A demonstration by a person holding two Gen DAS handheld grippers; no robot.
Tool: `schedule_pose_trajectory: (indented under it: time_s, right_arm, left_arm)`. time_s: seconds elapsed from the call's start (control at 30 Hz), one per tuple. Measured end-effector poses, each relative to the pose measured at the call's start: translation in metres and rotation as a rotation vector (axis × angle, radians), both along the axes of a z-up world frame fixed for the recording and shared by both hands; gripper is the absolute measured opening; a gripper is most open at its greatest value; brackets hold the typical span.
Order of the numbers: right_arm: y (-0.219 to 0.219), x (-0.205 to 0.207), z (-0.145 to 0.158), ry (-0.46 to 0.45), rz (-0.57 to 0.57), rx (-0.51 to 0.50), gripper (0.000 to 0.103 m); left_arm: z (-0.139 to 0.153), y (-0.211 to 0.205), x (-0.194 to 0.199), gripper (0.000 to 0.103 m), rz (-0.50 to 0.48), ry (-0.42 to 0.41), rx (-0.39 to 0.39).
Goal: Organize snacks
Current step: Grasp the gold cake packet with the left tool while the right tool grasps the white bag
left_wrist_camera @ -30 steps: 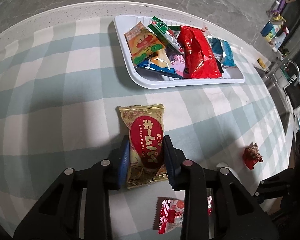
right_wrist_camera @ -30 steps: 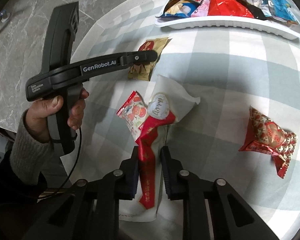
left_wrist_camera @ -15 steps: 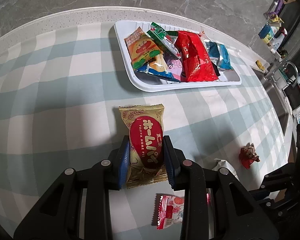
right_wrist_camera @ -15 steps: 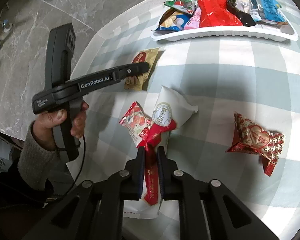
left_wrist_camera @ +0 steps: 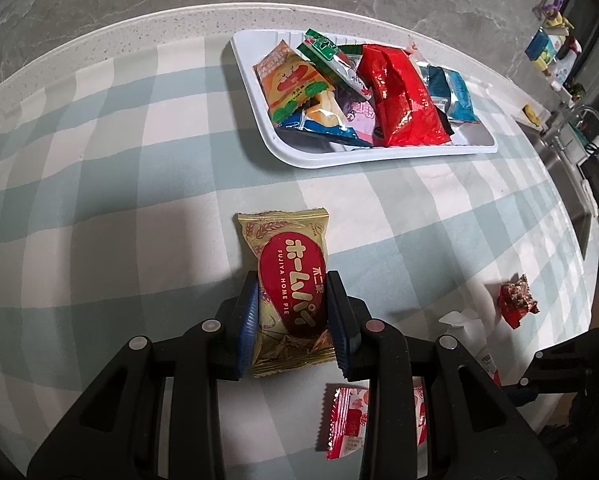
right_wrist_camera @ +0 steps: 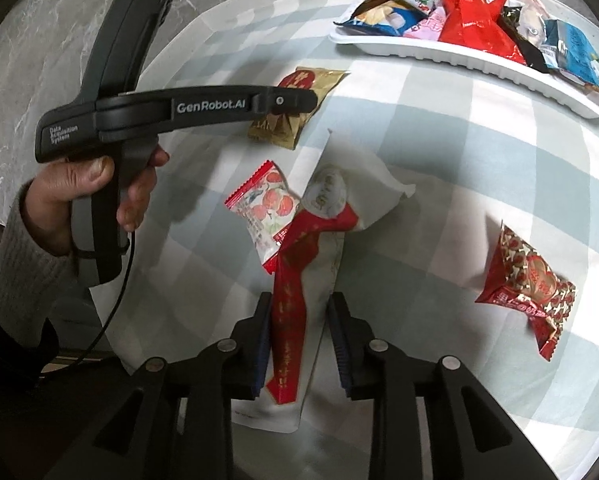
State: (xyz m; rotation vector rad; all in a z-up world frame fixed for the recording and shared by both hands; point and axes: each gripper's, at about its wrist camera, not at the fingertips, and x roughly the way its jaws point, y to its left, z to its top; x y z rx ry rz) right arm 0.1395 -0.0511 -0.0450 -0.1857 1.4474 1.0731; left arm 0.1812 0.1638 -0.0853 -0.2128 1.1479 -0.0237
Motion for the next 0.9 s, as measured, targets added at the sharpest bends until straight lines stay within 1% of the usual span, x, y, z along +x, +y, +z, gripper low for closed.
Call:
schedule_pose_trajectory:
  time_s: [0.5,0.63,0.73,0.9]
  right_arm:
    - [-0.004,-0.001,0.000,0.021,-0.001,0.015,0.032]
    - [-0.007,0.000,-0.001,0.036,-0.012,0.027,0.025]
    - [-0.011,0.001,-0.001,0.047,-0.025,0.042,0.022]
    - [-0.018,0.006,0.004,0.078,-0.057,0.081,0.020]
  left_arm:
    - [-0.001,-0.010,0.005,0.032,-0.022,0.002,0.054]
    - [-0.001,-0.013,0.005,0.032,-0.029,0.006,0.073]
    - [-0.001,-0.012,0.005,0.031,-0.027,0.004,0.066]
    - [0.000,-0.009,0.001,0.029,-0.012,-0.011,0.021]
